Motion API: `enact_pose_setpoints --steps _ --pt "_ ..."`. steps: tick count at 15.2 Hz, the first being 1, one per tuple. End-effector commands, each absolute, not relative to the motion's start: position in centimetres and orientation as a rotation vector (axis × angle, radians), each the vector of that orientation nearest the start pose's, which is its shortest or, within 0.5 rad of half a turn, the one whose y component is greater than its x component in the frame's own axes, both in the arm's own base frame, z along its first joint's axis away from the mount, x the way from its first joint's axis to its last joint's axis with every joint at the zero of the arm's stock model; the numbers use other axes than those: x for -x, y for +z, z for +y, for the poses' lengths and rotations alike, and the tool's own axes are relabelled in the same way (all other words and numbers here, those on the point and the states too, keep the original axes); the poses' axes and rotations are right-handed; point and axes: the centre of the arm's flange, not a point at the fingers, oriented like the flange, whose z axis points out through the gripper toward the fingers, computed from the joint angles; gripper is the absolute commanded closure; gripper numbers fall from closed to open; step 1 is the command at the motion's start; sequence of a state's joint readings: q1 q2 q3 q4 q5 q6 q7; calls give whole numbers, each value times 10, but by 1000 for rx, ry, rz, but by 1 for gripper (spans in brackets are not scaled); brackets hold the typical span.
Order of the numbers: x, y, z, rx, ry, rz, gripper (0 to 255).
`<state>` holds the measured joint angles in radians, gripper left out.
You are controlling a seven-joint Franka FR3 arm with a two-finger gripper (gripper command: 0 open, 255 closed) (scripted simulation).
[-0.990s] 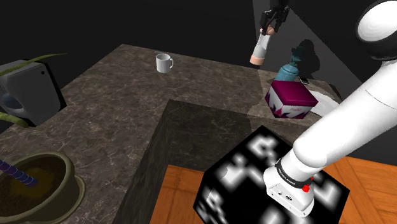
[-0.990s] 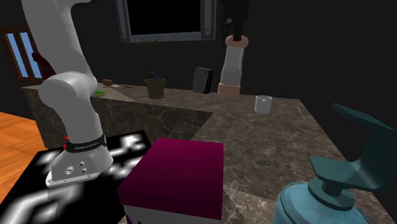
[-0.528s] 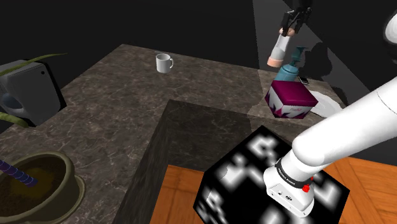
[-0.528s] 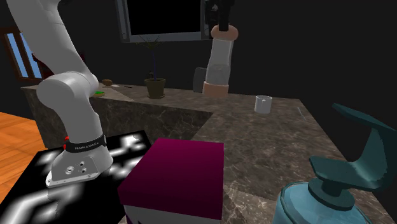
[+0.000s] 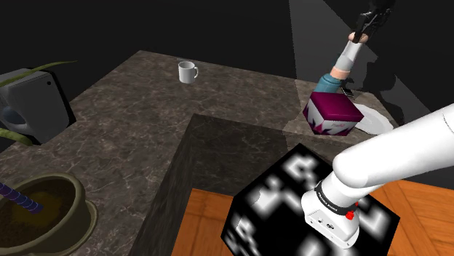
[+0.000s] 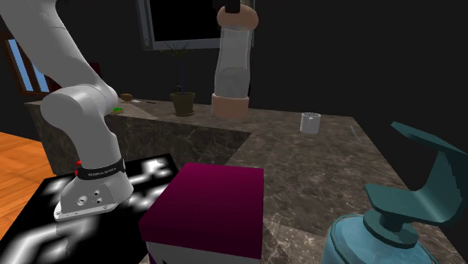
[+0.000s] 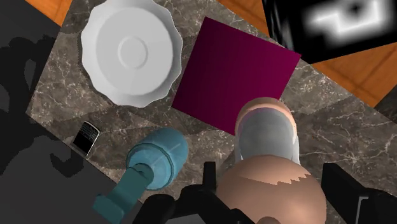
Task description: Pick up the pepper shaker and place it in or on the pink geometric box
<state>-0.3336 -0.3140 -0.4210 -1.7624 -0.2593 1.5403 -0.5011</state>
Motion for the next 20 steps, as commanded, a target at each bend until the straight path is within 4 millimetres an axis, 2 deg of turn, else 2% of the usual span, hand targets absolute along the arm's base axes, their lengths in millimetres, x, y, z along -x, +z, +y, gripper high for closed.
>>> enact_pose_setpoints --steps 1,5,6,20 --pt "-270 678 -369 3260 41 416 255" --pt "-224 687 -393 3260 41 416 255" --pt "-223 687 -394 3260 41 416 255" --pt "-223 613 -394 3260 41 416 255"
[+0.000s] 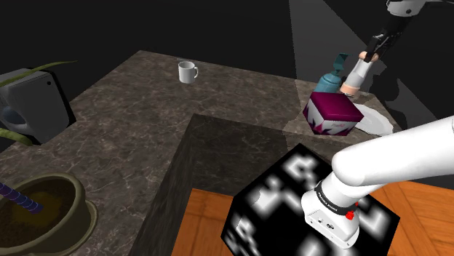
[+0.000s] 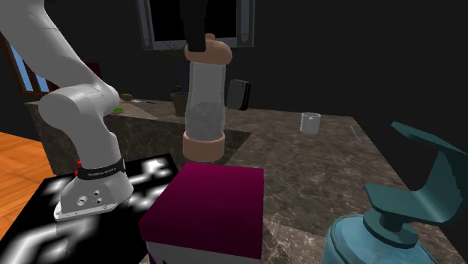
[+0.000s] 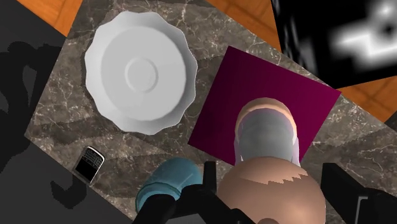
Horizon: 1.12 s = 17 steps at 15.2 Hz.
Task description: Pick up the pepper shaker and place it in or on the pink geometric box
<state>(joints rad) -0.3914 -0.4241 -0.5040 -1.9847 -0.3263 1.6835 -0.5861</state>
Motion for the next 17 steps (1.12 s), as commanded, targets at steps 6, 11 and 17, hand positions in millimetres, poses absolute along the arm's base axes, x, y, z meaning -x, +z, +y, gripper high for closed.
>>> enact_pose_setpoints --steps 6,11,17 --pt "-223 581 -394 3260 41 416 255" --pt "-223 555 -394 3260 41 416 255" --pt "-223 546 -394 3260 41 416 255"
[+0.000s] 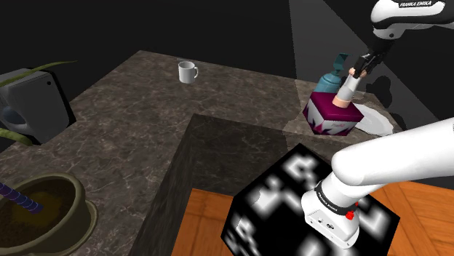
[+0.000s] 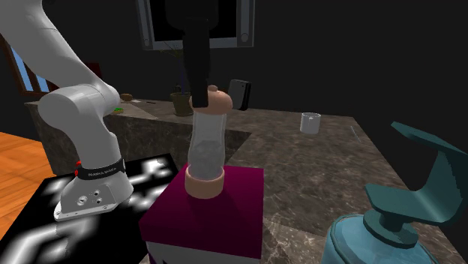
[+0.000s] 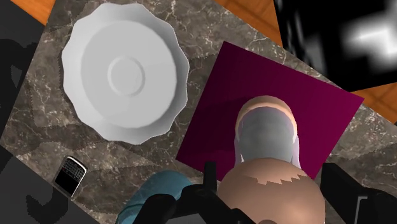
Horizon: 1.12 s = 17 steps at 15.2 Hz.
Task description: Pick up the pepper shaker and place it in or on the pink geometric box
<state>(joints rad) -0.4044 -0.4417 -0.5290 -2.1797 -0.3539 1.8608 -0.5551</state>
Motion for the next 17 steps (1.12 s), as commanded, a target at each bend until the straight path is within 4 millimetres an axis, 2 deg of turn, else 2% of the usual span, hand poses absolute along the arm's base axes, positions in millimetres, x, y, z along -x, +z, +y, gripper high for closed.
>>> enact_pose_setpoints --steps 1,3,4,9,13,17 --pt "-223 546 -394 3260 41 416 255" --pt "-223 546 -394 3260 41 416 255" --pt "-223 546 -394 3260 41 416 0" --pt "-223 546 -393 3260 41 416 0" --pt "-225 595 -387 3260 41 416 0" --pt "-225 595 -387 3260 41 416 0"
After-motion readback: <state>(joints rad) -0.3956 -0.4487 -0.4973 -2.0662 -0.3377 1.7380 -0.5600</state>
